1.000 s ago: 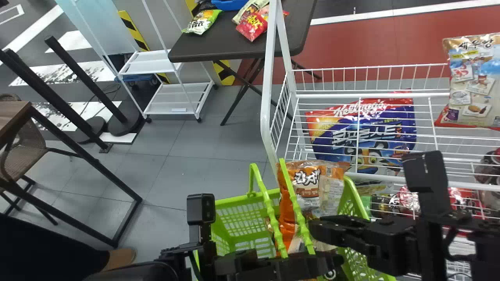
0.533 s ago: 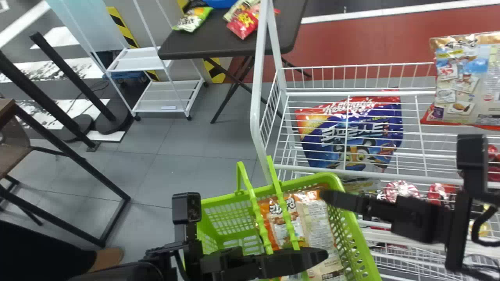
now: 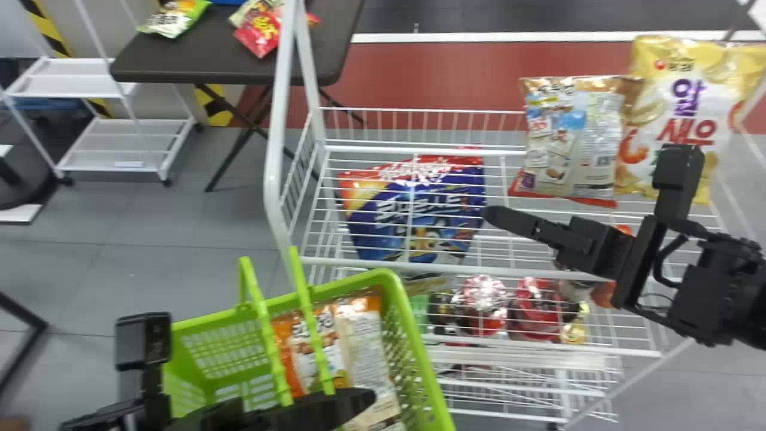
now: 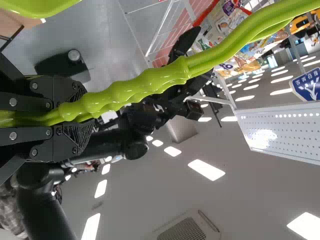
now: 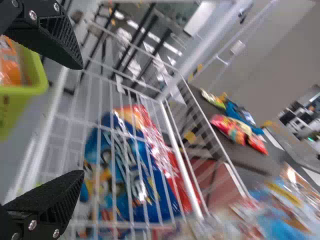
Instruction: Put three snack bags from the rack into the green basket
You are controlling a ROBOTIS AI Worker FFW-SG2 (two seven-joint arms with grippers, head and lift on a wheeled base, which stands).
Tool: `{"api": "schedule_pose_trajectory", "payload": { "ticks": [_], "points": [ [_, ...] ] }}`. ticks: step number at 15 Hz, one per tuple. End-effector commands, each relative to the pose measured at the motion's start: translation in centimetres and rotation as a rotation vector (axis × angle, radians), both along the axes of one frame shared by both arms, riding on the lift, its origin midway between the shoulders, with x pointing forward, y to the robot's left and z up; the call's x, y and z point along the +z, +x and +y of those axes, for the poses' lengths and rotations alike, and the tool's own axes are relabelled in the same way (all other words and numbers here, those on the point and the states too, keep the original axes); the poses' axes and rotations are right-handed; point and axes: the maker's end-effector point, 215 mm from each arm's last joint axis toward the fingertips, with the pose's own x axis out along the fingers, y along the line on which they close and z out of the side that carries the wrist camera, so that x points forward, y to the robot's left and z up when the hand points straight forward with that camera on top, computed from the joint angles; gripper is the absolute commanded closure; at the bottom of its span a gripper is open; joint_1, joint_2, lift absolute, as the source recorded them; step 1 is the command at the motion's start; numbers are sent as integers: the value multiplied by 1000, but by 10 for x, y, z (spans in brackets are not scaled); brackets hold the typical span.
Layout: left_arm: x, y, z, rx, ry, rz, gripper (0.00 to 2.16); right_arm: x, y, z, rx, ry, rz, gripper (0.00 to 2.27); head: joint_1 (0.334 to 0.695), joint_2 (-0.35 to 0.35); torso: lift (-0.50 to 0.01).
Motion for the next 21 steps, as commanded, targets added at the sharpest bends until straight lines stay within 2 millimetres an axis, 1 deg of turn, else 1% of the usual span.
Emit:
{"api": "schedule_pose_trajectory", "payload": {
  "ticks": [1, 3, 4, 5, 7, 8, 10, 11, 12, 13, 14, 15, 16, 18, 19, 21],
  "points": [
    [0, -1, 1, 5, -1, 3, 2148, 10, 35, -47, -105, -124, -101, 63, 695, -64, 0],
    [0, -2, 1, 5, 0, 3, 2148, 23, 63, -79, -202, -237, -206, 63, 695, -113, 0],
    [0, -2, 1, 5, 0, 3, 2148, 28, 73, -88, -248, -301, -259, 63, 695, -132, 0],
    [-1, -2, 1, 5, 0, 5, 2148, 31, 83, -91, -276, -356, -305, 63, 695, -153, 0],
    [-1, -4, 2, 6, -1, 7, 2148, 18, 102, -83, -283, -379, -300, 63, 695, -185, 0],
    [0, -4, 3, 7, -1, 6, 2148, 13, 110, -77, -282, -390, -308, 63, 695, -184, 0],
    [0, -7, 6, 12, 2, 9, 2148, -3, 125, -65, -279, -442, -291, 63, 695, -173, 0],
    [1, -8, 6, 12, -1, 8, 2148, -6, 132, -62, -283, -462, -298, 63, 695, -155, 0],
    [1, -8, 9, 16, -2, 8, 2148, -7, 138, -59, -285, -481, -312, 208, 695, -148, 0],
    [3, -8, 10, 18, -6, 6, 2148, -10, 142, -56, -280, -497, -312, 593, 695, -141, 0],
    [3, -8, 11, 20, -8, 6, 2148, -14, 142, -53, -274, -510, -309, 1143, 695, -134, 0],
    [3, -8, 12, 22, -8, 3, 2148, -16, 141, -49, -267, -511, -305, 1949, 695, -126, 0],
    [3, -8, 12, 22, -8, 3, 2148, -17, 139, -50, -276, -514, -302, 2209, 695, -114, 0],
    [3, -8, 12, 21, -11, 5, 2148, -6, 134, -47, -280, -488, -318, 2250, 695, -109, 0],
    [4, -8, 12, 22, -10, 2, 2148, -2, 131, -50, -289, -478, -323, 2250, 695, -107, 0],
    [3, -8, 13, 24, -8, 4, 2148, 11, 124, -52, -295, -441, -342, 2250, 695, -105, 0]
  ]
}}
